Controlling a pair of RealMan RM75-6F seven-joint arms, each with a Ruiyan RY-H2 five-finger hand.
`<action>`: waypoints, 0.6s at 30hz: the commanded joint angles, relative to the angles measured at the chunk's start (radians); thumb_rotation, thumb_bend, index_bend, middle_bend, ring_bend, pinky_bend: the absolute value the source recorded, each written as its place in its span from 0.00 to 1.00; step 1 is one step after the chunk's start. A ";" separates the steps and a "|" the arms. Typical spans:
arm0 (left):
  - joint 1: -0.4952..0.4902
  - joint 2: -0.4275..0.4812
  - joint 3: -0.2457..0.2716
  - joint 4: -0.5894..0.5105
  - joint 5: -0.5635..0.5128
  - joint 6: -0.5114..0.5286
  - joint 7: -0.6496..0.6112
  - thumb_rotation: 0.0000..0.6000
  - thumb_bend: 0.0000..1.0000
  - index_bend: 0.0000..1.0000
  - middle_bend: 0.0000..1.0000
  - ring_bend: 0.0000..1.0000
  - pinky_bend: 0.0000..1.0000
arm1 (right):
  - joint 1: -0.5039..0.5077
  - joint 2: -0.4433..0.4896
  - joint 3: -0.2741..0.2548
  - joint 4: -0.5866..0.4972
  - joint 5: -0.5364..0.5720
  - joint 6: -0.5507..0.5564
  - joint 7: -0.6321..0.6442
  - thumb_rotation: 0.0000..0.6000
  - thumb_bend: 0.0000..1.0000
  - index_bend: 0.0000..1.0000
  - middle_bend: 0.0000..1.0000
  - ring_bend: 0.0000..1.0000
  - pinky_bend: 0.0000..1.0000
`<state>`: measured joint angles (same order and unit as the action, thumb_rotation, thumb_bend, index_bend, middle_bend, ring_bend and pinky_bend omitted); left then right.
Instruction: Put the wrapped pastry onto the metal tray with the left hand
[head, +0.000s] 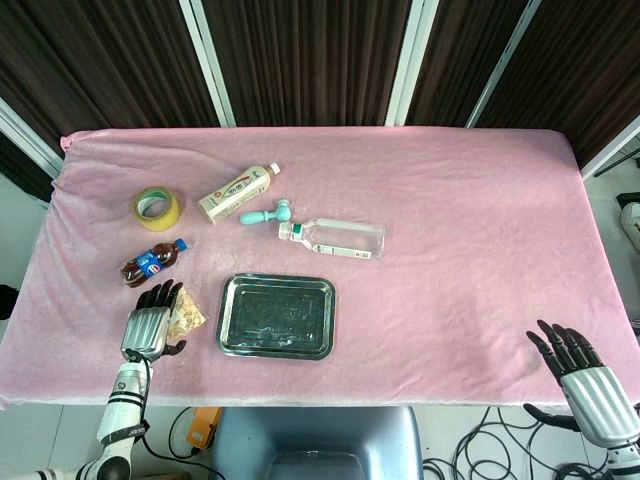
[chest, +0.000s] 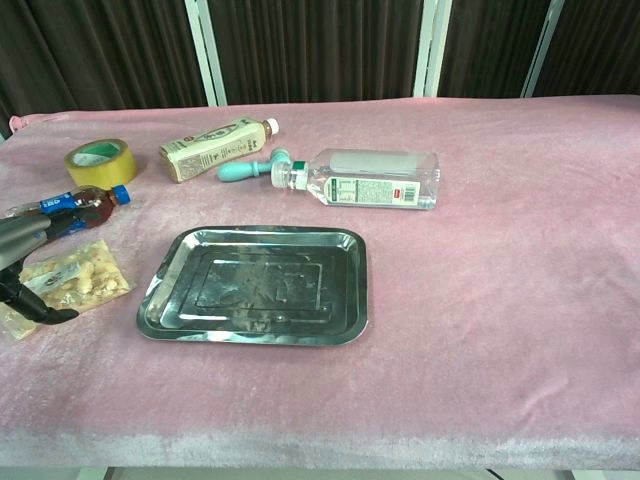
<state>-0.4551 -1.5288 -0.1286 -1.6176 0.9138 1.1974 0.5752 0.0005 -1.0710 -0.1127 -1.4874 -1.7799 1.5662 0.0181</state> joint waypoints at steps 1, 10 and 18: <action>-0.001 -0.001 0.001 0.001 -0.003 0.000 0.002 1.00 0.22 0.00 0.00 0.00 0.11 | 0.000 0.000 -0.001 0.001 -0.001 -0.001 -0.002 1.00 0.03 0.00 0.00 0.00 0.22; -0.007 -0.003 0.004 0.004 0.000 -0.002 -0.005 1.00 0.22 0.00 0.00 0.00 0.11 | -0.003 -0.003 0.000 0.001 0.002 0.002 -0.004 1.00 0.03 0.00 0.00 0.00 0.22; -0.041 -0.022 -0.010 0.048 -0.074 -0.051 0.038 1.00 0.25 0.00 0.00 0.00 0.14 | -0.003 -0.004 -0.001 0.002 0.000 0.002 -0.007 1.00 0.03 0.00 0.00 0.00 0.22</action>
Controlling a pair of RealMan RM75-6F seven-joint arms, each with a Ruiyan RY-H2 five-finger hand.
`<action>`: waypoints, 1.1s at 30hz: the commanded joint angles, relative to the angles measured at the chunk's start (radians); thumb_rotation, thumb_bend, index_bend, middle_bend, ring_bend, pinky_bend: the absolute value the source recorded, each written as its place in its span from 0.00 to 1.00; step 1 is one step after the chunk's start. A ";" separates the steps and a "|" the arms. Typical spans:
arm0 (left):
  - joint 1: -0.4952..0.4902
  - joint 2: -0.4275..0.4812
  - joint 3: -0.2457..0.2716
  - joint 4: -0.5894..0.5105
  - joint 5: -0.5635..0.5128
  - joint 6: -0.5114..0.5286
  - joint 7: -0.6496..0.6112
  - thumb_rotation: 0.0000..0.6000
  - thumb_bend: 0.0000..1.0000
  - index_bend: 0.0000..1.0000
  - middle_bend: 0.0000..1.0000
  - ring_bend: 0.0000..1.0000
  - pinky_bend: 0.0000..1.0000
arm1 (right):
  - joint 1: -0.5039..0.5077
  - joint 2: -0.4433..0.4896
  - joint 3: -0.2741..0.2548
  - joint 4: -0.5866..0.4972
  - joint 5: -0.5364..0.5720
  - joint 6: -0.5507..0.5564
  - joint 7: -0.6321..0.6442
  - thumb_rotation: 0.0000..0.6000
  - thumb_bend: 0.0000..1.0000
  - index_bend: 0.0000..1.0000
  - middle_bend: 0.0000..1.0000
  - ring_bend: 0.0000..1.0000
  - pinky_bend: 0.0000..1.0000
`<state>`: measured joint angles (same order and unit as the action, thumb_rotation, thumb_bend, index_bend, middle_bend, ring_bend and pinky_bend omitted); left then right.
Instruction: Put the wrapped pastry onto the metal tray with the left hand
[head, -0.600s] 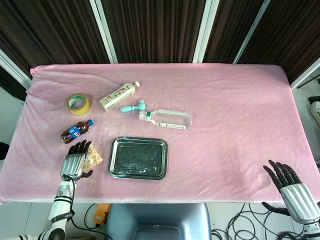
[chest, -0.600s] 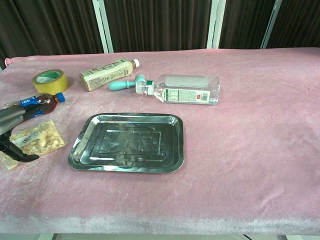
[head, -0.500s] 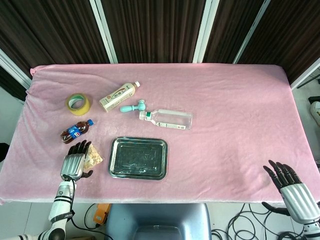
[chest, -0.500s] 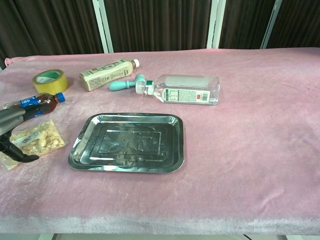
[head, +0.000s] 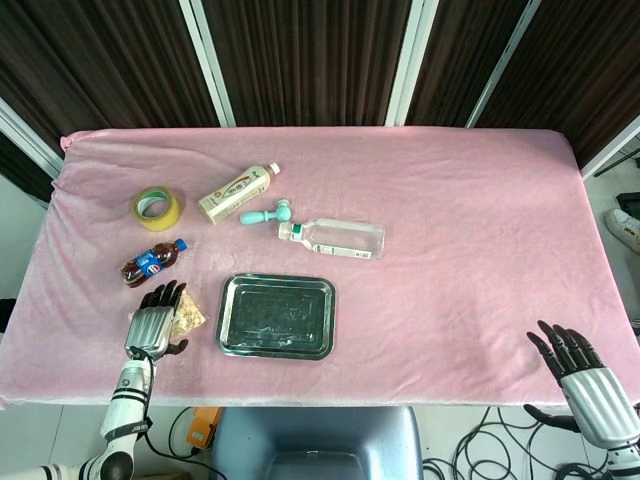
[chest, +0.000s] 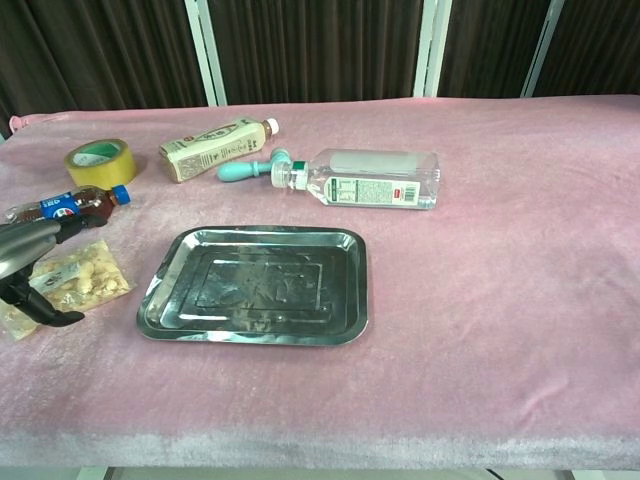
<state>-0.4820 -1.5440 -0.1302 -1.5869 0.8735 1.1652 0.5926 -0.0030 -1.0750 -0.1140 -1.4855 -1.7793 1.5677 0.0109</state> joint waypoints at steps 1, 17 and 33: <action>-0.016 -0.008 -0.009 0.019 -0.040 -0.021 0.023 1.00 0.25 0.00 0.00 0.00 0.14 | 0.000 0.000 0.000 0.000 0.000 0.000 0.000 1.00 0.03 0.00 0.00 0.00 0.22; -0.056 -0.083 -0.022 0.150 -0.155 0.032 0.128 1.00 0.85 0.48 0.62 0.65 0.65 | 0.000 0.002 -0.002 -0.001 -0.002 -0.002 -0.001 1.00 0.03 0.00 0.00 0.00 0.22; -0.090 -0.219 -0.029 0.053 0.270 0.186 -0.036 1.00 0.85 0.47 0.59 0.63 0.70 | 0.002 0.003 -0.005 0.002 -0.007 -0.005 -0.002 1.00 0.03 0.00 0.00 0.00 0.22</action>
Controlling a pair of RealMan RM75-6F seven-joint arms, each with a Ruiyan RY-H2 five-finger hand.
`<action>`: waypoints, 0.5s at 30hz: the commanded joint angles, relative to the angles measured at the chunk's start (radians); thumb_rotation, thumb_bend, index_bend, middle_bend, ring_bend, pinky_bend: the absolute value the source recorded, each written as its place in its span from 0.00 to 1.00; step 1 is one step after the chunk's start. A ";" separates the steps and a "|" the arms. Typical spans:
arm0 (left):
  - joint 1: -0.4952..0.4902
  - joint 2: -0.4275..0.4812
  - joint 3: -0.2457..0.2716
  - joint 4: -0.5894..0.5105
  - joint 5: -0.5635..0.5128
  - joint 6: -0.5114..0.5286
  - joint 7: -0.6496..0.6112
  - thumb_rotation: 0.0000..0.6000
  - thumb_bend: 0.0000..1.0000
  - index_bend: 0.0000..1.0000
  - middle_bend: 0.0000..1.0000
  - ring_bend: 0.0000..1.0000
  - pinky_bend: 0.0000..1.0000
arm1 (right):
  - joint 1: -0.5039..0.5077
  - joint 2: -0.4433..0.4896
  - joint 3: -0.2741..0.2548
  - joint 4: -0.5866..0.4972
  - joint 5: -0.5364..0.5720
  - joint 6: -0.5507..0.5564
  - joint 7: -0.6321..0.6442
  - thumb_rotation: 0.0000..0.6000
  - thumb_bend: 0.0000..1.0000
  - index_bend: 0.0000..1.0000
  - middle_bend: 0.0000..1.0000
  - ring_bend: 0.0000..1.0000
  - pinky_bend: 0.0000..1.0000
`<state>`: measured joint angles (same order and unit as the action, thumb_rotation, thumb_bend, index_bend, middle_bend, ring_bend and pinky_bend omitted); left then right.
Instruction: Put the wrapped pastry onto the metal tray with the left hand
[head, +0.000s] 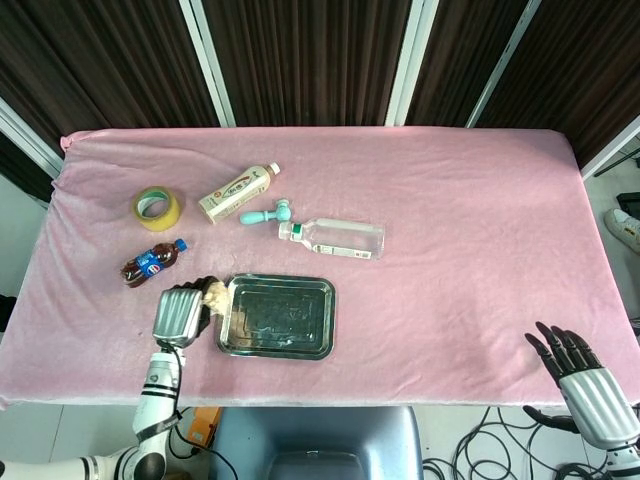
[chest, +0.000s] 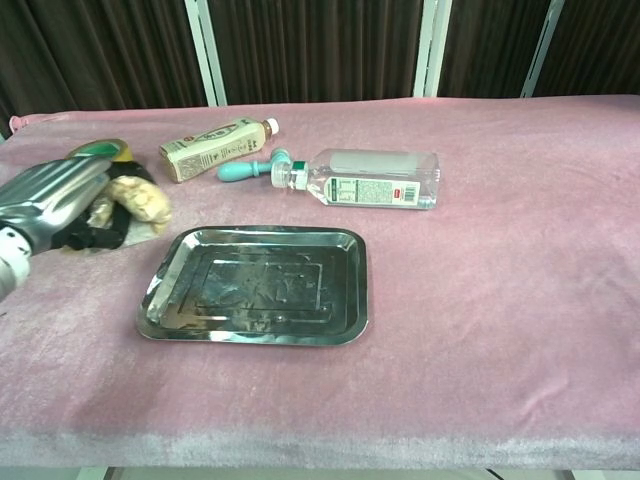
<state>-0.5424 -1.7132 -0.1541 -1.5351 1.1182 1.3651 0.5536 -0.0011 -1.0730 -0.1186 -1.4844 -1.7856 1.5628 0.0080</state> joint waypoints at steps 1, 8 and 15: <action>-0.039 -0.066 -0.003 0.007 0.005 -0.042 0.025 1.00 0.80 0.43 0.54 0.58 0.69 | 0.001 0.001 -0.002 0.002 -0.003 -0.001 0.001 1.00 0.03 0.00 0.00 0.00 0.22; -0.073 -0.129 -0.008 0.066 -0.108 -0.132 0.125 1.00 0.44 0.00 0.00 0.03 0.27 | 0.004 0.011 -0.005 0.001 -0.005 -0.004 0.016 1.00 0.03 0.00 0.00 0.00 0.22; -0.059 -0.116 0.007 0.062 -0.105 -0.103 0.180 1.00 0.33 0.00 0.00 0.00 0.20 | 0.005 0.014 -0.006 0.002 -0.008 -0.001 0.024 1.00 0.03 0.00 0.00 0.00 0.22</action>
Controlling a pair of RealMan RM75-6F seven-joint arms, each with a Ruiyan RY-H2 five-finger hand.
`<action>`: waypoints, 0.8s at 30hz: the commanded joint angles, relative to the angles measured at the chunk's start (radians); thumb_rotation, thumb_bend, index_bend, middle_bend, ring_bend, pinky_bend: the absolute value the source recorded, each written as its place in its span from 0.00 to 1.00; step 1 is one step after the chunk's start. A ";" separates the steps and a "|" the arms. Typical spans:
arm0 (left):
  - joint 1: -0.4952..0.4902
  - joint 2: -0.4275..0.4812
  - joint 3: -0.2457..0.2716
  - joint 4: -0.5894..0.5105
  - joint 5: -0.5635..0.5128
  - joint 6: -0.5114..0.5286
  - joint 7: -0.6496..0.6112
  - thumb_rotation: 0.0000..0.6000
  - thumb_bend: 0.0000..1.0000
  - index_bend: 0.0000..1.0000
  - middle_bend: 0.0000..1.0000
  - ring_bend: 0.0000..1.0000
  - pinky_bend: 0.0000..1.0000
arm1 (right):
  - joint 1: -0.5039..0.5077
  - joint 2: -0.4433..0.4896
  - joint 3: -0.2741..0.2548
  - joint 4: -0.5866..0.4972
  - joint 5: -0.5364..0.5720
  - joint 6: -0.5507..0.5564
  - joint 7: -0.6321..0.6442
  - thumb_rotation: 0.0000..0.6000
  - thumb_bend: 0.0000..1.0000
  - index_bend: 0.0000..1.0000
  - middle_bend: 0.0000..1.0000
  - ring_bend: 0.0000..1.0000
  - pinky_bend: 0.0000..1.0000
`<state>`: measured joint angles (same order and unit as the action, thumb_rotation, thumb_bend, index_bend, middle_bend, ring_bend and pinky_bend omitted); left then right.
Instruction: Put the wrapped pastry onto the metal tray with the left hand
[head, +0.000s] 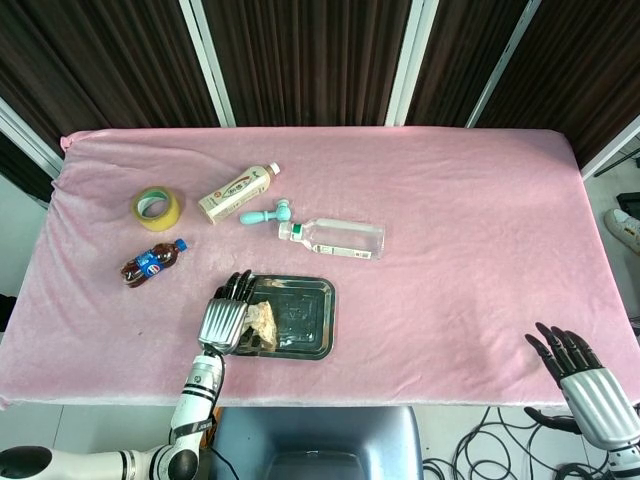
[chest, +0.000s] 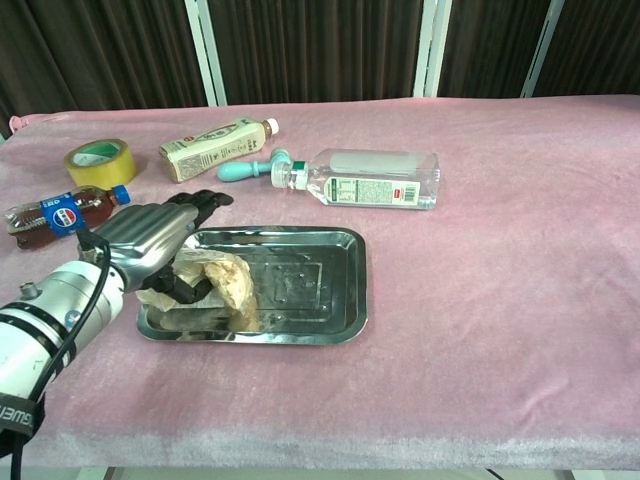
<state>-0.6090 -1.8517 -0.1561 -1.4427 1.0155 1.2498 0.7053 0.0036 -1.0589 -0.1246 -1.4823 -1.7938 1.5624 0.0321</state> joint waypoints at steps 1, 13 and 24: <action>0.012 0.038 0.016 -0.049 -0.005 0.018 0.047 1.00 0.33 0.00 0.00 0.00 0.20 | 0.001 0.001 0.000 -0.001 0.000 -0.001 0.000 1.00 0.03 0.00 0.00 0.00 0.22; 0.127 0.398 0.154 -0.480 -0.094 0.101 0.193 1.00 0.33 0.00 0.00 0.00 0.21 | 0.000 0.000 0.000 -0.002 0.001 0.002 0.004 1.00 0.03 0.00 0.00 0.00 0.22; 0.223 0.499 0.246 -0.489 0.039 0.222 0.139 1.00 0.33 0.00 0.00 0.00 0.22 | 0.003 0.003 0.002 -0.013 0.009 -0.010 -0.004 1.00 0.03 0.00 0.00 0.00 0.22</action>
<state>-0.4205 -1.3754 0.0750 -1.9377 1.0017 1.4203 0.8749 0.0065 -1.0557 -0.1232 -1.4949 -1.7850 1.5521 0.0281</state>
